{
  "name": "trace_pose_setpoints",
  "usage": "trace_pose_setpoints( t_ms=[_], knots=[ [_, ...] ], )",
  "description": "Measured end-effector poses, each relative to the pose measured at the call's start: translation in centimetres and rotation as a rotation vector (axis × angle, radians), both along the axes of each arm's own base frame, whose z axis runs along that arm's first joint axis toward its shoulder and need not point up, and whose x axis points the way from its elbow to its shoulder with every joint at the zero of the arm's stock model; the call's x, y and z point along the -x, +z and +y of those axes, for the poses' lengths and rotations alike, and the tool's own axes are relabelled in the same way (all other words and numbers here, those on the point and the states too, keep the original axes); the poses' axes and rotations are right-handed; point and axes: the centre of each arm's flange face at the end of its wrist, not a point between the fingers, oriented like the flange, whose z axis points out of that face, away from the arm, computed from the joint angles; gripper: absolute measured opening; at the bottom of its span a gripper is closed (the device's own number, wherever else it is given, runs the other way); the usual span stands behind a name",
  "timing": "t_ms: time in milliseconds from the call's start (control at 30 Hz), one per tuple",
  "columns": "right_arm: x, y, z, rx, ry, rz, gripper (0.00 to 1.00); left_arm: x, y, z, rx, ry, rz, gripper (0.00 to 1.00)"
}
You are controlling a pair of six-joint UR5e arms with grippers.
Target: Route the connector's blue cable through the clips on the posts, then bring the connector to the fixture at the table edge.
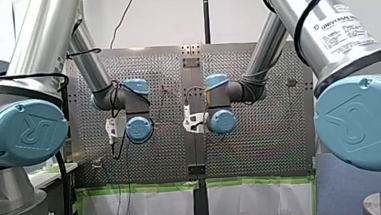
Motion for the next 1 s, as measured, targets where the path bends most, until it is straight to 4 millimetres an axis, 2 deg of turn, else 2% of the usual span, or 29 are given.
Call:
trace_pose_setpoints(
  t_ms=[400, 767, 867, 1000],
  knots=[
    [0.1, 7.3, -3.1, 0.053, -0.009, -0.065, 0.00, -3.2, 6.1, 0.6, 0.056, 0.039, -0.076, 0.00],
    [1.1, 13.8, -4.7, 0.127, -0.016, -0.142, 0.00, -5.2, 12.2, 1.4, 0.076, 0.009, -0.141, 0.00],
    [1.5, 15.5, -5.0, 0.149, -0.012, -0.162, 0.00, -5.4, 13.4, 1.7, 0.077, -0.007, -0.158, 0.00],
    [2.1, 17.2, -5.4, 0.169, -0.008, -0.185, 0.00, -5.9, 14.1, 2.0, 0.075, -0.028, -0.167, 0.00]
  ],
)
